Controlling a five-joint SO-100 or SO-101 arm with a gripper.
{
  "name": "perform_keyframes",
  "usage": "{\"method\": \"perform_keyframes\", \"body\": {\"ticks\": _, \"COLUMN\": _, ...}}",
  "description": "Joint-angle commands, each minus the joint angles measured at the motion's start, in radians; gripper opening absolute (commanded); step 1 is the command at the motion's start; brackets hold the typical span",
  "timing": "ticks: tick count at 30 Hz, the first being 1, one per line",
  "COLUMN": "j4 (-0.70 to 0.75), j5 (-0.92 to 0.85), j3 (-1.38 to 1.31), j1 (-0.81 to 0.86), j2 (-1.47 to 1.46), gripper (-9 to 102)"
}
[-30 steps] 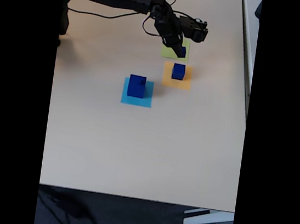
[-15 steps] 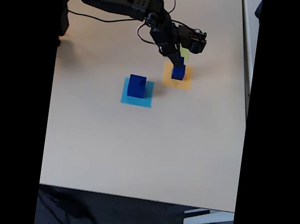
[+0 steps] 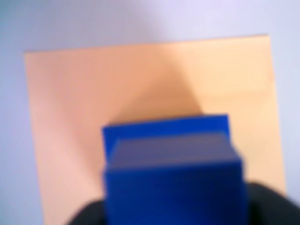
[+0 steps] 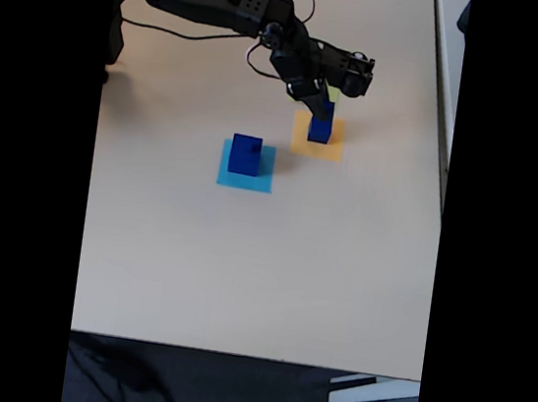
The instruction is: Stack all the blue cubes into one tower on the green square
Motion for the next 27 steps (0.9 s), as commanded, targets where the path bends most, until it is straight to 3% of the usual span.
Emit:
{"method": "perform_keyframes", "body": {"ticks": 1, "j4": -0.044, "j5": 0.017, "j3": -0.002, "j1": 0.008, "j2": 0.092, "gripper": 3}}
{"method": "perform_keyframes", "body": {"ticks": 9, "j4": -0.109, "j5": 0.023, "j3": 0.075, "j1": 0.005, "j2": 0.097, "gripper": 3}}
{"method": "perform_keyframes", "body": {"ticks": 27, "j4": -0.11, "j5": 0.021, "j3": 0.089, "j1": 0.003, "j2": 0.101, "gripper": 8}}
